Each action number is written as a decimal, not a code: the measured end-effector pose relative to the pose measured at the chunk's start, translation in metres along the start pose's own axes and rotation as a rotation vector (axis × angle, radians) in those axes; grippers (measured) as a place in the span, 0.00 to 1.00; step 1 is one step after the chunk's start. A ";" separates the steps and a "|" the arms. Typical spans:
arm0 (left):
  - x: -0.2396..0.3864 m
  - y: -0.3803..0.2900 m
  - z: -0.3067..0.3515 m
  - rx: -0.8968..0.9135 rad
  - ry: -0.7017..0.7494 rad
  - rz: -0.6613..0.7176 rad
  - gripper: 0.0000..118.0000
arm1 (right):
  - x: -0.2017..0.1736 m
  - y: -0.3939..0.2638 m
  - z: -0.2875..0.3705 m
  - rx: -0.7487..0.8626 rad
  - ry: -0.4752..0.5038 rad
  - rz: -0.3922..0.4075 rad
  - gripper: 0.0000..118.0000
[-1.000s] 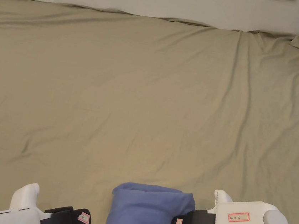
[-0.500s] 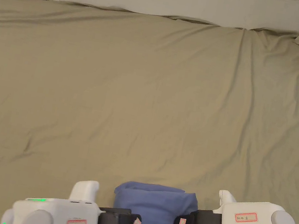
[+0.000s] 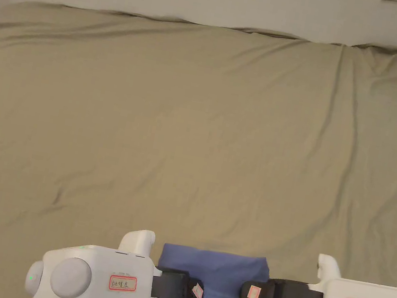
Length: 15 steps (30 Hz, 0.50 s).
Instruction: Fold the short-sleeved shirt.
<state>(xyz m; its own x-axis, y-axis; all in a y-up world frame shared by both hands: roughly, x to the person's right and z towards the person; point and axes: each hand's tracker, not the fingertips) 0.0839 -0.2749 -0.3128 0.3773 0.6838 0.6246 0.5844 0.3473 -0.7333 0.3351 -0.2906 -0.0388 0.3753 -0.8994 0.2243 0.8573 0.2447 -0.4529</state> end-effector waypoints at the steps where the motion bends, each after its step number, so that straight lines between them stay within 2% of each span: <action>1: -0.008 0.004 0.016 0.005 0.009 -0.012 0.37 | -0.012 -0.002 0.010 0.047 0.088 0.000 0.02; 3: -0.030 0.016 0.053 0.008 0.040 -0.033 0.37 | -0.036 -0.005 0.032 0.116 0.135 0.039 0.02; 6: -0.082 0.035 0.123 -0.001 0.198 -0.018 0.37 | -0.067 -0.009 0.062 0.117 0.089 0.131 0.02; 8: -0.120 0.045 0.176 0.020 0.309 0.025 0.37 | -0.079 -0.016 0.079 0.130 0.082 0.161 0.02; 10: -0.163 0.050 0.225 0.028 0.375 0.129 0.37 | -0.079 -0.023 0.093 0.156 0.060 0.175 0.02; 12: -0.194 0.053 0.261 0.006 0.449 0.190 0.37 | -0.074 -0.031 0.098 0.185 -0.005 0.161 0.02; 15: -0.233 0.056 0.305 0.021 0.540 0.221 0.37 | -0.056 -0.039 0.093 0.188 -0.023 0.067 0.02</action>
<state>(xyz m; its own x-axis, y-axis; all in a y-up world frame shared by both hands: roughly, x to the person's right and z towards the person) -0.1905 -0.2189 -0.5807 0.8049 0.3192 0.5003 0.4377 0.2501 -0.8637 0.3135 -0.2166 0.0465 0.4399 -0.8708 0.2197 0.8800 0.3692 -0.2987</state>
